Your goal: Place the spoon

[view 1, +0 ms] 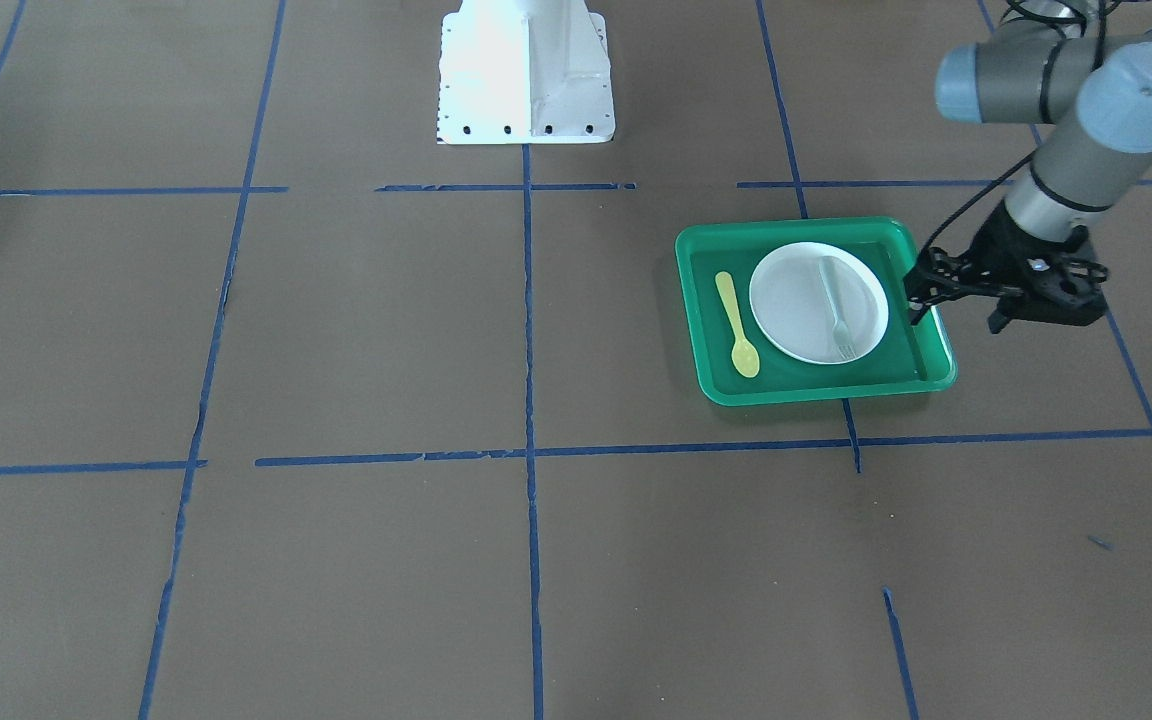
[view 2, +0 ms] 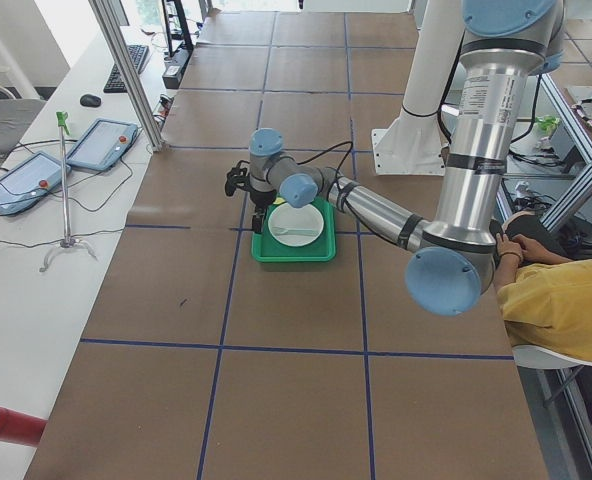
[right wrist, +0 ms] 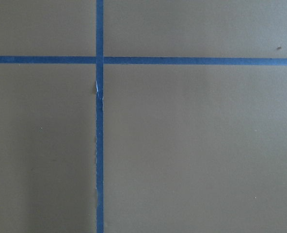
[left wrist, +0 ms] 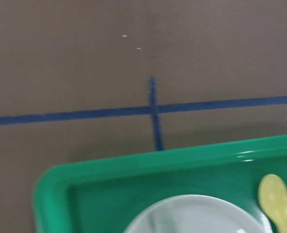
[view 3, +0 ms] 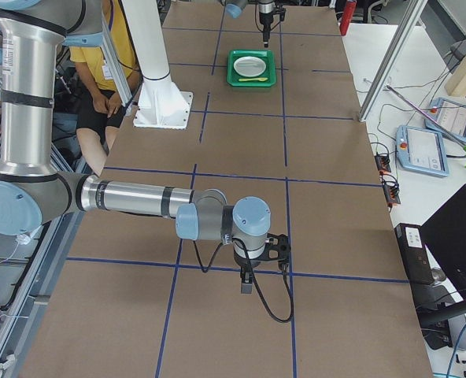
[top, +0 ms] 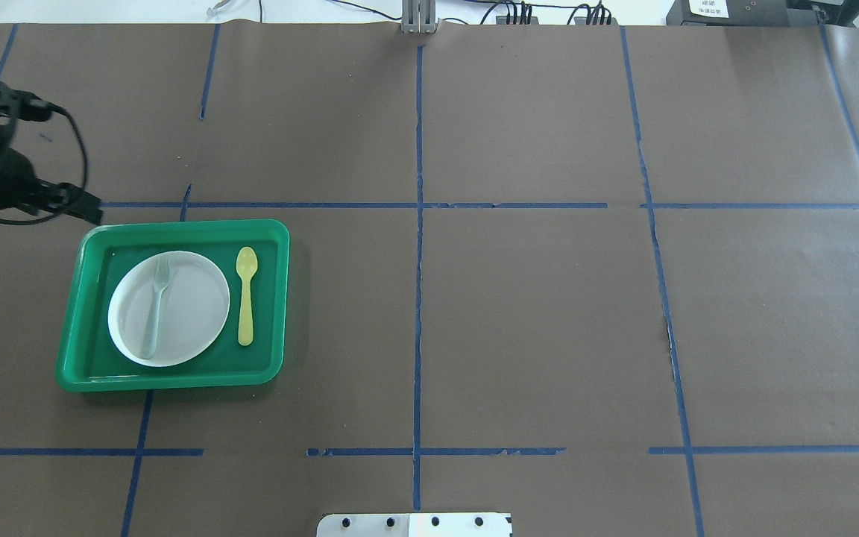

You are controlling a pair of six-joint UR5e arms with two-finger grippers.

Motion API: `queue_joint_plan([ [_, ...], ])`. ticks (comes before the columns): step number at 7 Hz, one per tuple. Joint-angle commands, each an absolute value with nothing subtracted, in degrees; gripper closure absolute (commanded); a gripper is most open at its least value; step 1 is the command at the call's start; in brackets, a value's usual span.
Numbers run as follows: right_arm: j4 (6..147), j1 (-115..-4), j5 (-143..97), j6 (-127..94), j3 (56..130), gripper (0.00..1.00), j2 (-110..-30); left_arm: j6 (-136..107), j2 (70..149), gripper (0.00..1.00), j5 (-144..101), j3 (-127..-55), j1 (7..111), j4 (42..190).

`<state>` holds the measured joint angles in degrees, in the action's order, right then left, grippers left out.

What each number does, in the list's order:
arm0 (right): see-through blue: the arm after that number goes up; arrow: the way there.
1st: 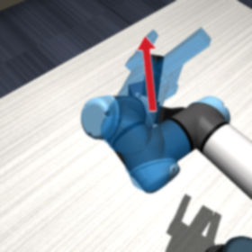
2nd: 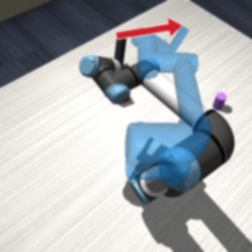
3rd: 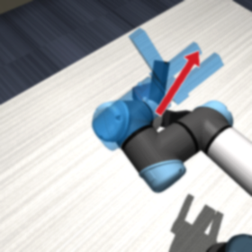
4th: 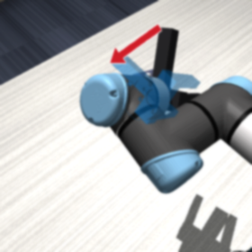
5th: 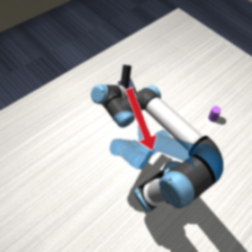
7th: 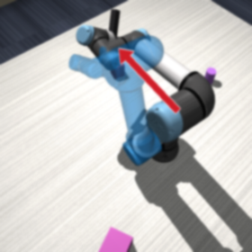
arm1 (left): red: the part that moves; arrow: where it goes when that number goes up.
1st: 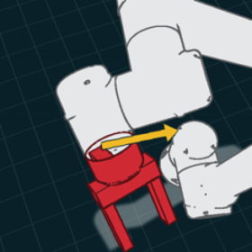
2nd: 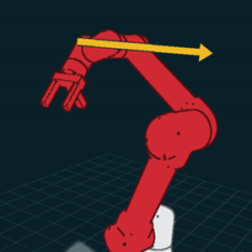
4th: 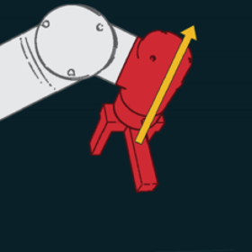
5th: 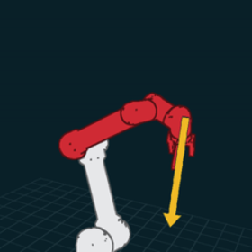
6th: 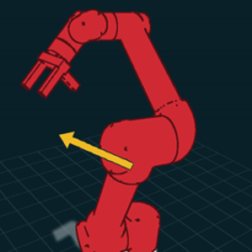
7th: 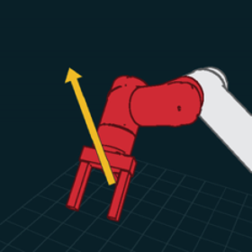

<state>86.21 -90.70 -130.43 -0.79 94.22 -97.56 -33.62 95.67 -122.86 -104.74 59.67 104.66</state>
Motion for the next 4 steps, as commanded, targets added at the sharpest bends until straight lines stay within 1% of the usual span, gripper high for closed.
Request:
queue_joint_plan([
  [1, 86.2, -90.7, -130.4, -0.8, 94.2, 0.00, -97.6, -21.6, 88.4, 0.00, -125.9, -102.9, 71.0, 104.3],
  [2, 86.2, -90.7, -130.4, -0.8, 94.2, 0.00, -97.6, -19.9, 86.2, 0.00, -125.9, -102.4, 74.2, 104.3],
  [4, 86.1, -90.7, -130.4, -0.8, 94.2, 0.00, -97.6, -4.0, 82.7, 0.00, -133.4, -97.9, 82.7, 104.3],
])
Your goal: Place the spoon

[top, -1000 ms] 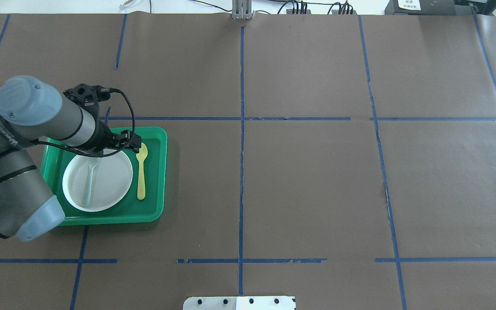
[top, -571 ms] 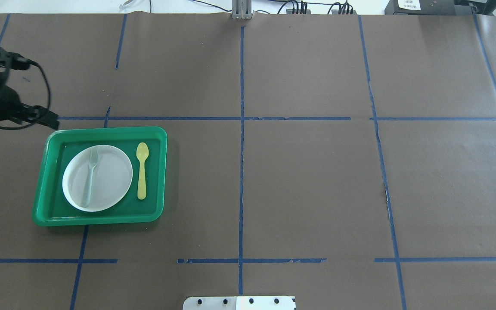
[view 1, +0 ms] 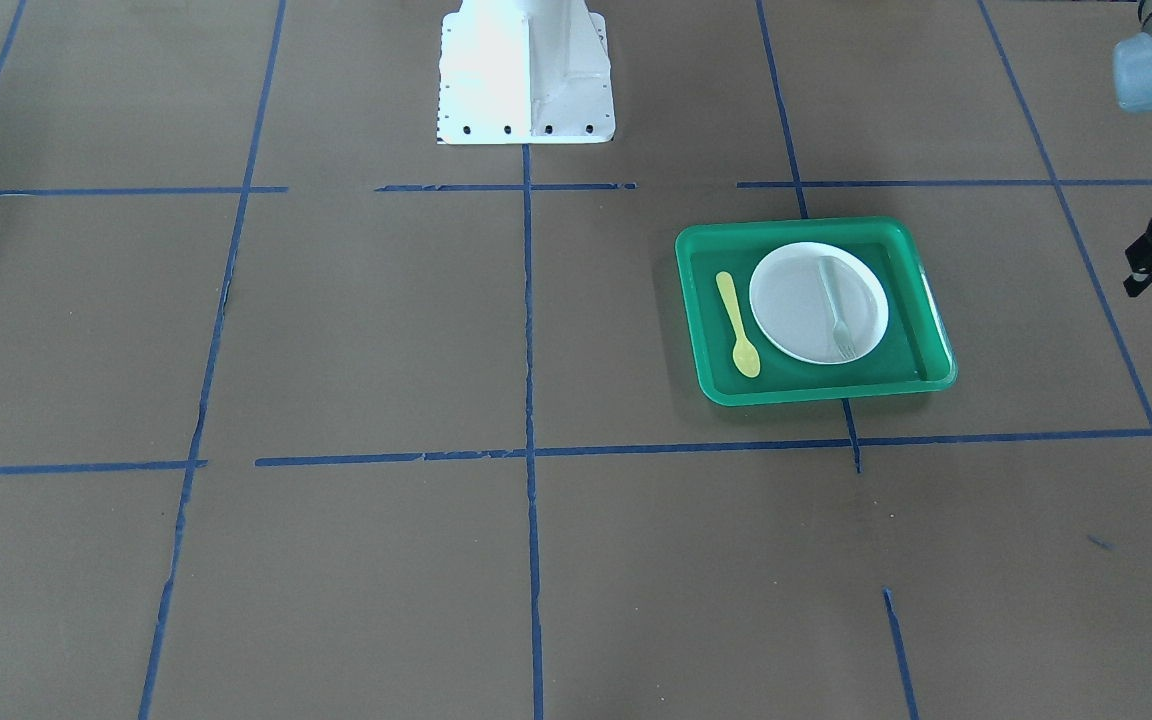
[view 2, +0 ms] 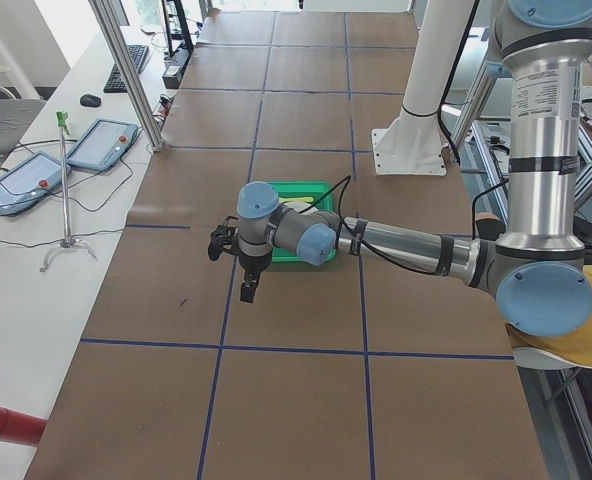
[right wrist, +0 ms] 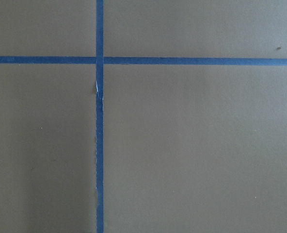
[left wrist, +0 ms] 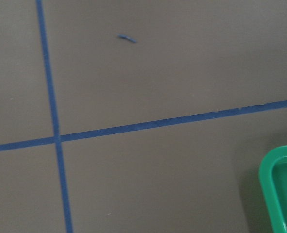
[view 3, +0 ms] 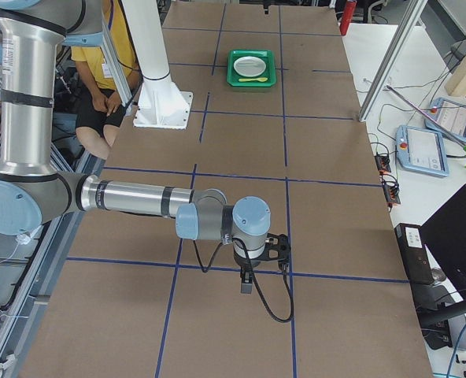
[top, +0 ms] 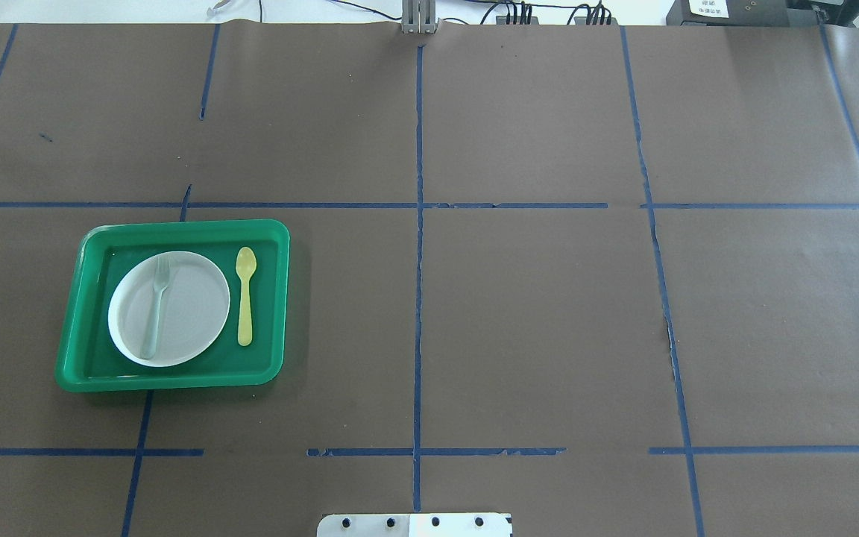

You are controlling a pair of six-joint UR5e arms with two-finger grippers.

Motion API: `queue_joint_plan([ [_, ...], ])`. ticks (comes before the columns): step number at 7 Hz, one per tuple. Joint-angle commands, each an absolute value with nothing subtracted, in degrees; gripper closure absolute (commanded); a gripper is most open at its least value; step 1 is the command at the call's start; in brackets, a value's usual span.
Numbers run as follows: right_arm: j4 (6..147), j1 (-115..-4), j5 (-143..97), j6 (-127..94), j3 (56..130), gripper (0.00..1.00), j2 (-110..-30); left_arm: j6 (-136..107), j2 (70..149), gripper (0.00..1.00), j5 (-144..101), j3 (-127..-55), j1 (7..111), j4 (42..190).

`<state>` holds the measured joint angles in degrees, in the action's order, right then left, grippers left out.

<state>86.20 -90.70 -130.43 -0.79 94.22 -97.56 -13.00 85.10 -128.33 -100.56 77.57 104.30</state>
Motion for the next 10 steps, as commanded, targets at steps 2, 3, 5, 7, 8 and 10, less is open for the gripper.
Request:
queue_joint_plan([
  [2, 86.2, -90.7, -130.4, -0.8, 94.2, 0.00, -97.6, 2.1, 78.9, 0.00, -136.4, -96.3, 86.9, 104.7],
  [3, 86.2, -90.7, -130.4, -0.8, 94.2, 0.00, -97.6, 2.1, 77.2, 0.00, -136.1, -96.0, 86.9, 104.8],
  [5, 86.2, -90.7, -130.4, -0.8, 94.2, 0.00, -97.6, 2.0, 77.2, 0.00, -136.4, -96.1, 86.8, 104.5],
  [7, 86.2, -90.7, -130.4, -0.8, 94.2, 0.00, -97.6, 2.0, 77.2, 0.00, -136.3, -96.3, 86.8, 104.4],
  [8, 86.2, -90.7, -130.4, -0.8, 94.2, 0.00, -97.6, 2.0, 77.1, 0.00, -136.2, -96.5, 87.0, 104.4],
  [10, 86.2, -90.7, -130.4, -0.8, 94.2, 0.00, -97.6, 2.0, 77.4, 0.00, -136.1, -96.5, 87.4, 104.3],
])
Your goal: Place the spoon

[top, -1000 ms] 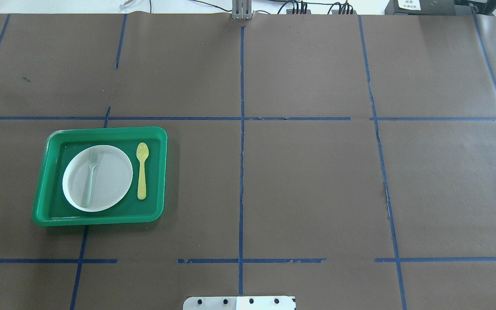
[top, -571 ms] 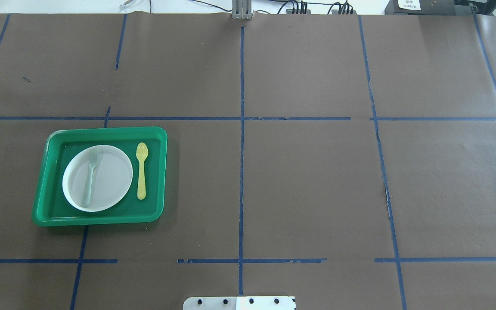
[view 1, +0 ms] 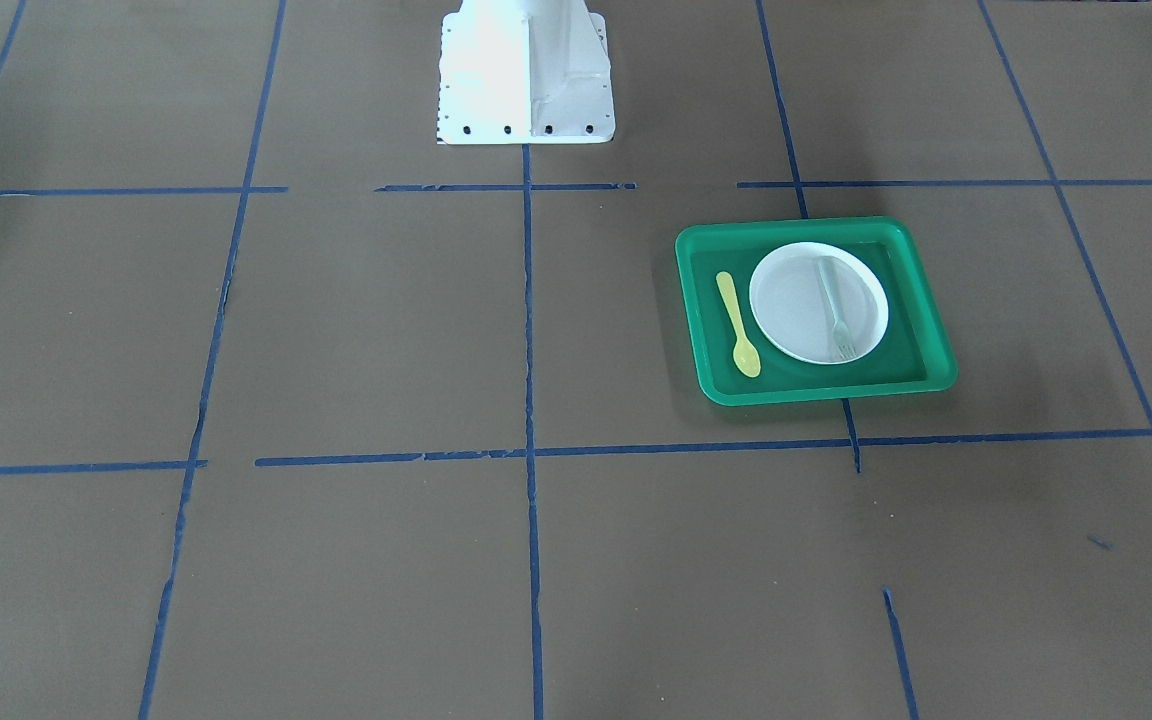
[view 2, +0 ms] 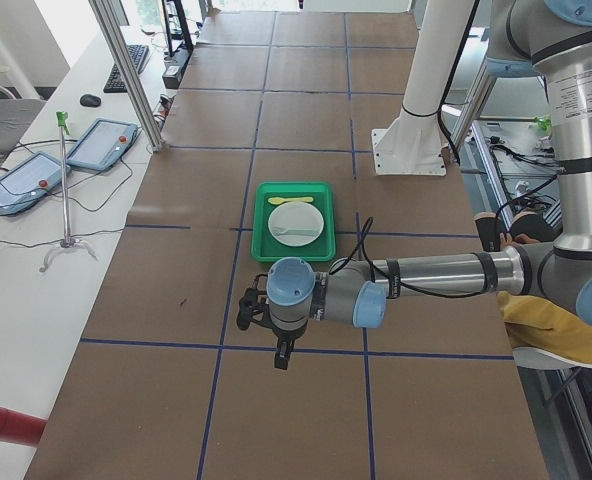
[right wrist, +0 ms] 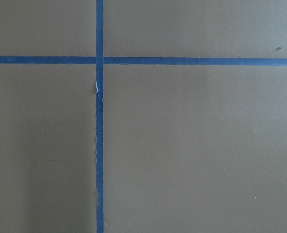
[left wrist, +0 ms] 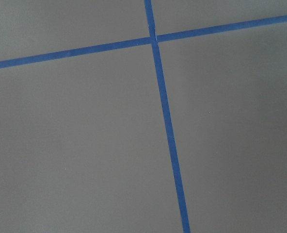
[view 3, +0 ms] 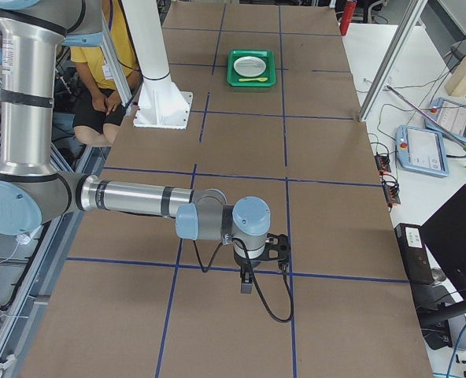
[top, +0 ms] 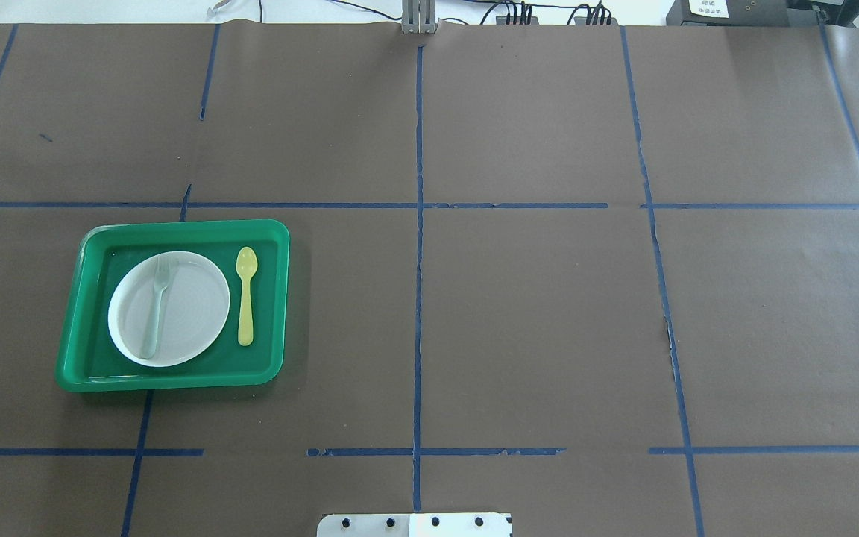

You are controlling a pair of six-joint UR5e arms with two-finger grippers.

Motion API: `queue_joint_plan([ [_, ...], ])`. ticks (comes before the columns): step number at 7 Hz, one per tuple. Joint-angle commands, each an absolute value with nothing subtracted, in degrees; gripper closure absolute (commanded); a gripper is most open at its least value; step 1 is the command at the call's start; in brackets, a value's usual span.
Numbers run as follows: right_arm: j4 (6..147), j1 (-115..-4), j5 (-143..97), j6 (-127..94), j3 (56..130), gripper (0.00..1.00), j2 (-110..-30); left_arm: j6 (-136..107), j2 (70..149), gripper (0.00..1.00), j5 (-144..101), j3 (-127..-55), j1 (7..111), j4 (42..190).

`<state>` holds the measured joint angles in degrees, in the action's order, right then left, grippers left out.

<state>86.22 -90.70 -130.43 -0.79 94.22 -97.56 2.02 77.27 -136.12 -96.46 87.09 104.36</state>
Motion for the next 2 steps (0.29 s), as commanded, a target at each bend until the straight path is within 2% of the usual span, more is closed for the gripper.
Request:
queue_joint_plan([
  [1, 86.2, -90.7, -130.4, -0.8, 94.2, 0.00, -97.6, 2.0, 77.5, 0.00, -136.0, -96.5, 88.2, 104.3],
  [2, 86.2, -90.7, -130.4, -0.8, 94.2, 0.00, -97.6, 2.0, 77.5, 0.00, -136.0, -96.5, 88.3, 104.3],
])
